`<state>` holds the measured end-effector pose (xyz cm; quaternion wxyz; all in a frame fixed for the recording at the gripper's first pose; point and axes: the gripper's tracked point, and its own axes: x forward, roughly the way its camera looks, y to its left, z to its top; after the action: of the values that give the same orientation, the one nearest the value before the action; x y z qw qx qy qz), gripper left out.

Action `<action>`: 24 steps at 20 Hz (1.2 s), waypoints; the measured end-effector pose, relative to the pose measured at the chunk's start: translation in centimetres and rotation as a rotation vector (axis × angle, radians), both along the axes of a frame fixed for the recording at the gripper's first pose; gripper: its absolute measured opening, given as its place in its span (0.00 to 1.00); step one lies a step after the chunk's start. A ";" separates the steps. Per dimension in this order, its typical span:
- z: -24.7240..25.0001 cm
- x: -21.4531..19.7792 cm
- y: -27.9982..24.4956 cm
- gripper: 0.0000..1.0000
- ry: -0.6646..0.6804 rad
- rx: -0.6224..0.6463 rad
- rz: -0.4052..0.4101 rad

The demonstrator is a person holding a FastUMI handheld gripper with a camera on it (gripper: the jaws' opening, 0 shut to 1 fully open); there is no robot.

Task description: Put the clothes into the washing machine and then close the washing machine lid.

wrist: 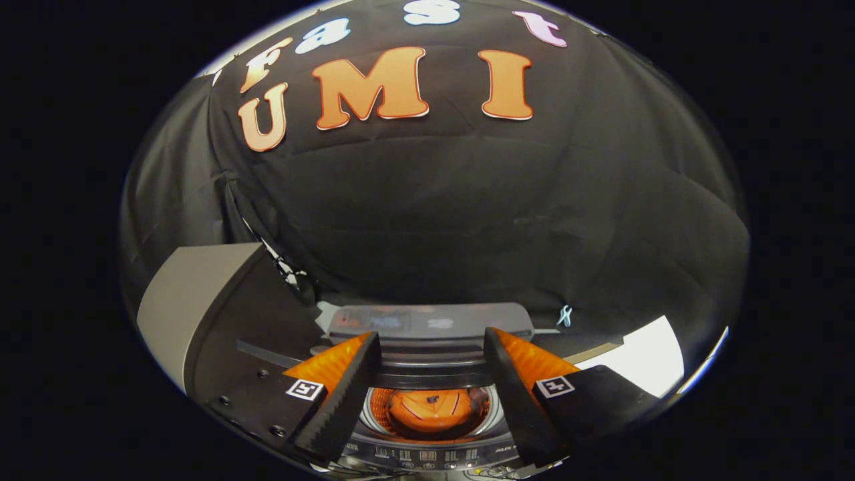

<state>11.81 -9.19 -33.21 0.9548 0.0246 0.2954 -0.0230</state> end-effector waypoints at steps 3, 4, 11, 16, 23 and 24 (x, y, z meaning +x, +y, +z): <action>-1.1 -1.7 -0.7 1.00 0.025 0.002 -0.018; -1.2 -2.1 -1.2 1.00 0.027 0.002 -0.026; -0.1 -4.1 -5.1 1.00 -0.006 -0.004 -0.098; 2.1 -5.7 -9.1 1.00 -0.042 -0.033 -0.163; 9.5 -8.1 -15.1 0.99 -0.164 -0.046 -0.257; 11.2 -8.3 -15.6 0.99 -0.193 -0.046 -0.263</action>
<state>3.53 -24.81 -21.99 0.9677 0.0434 0.1960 -0.1523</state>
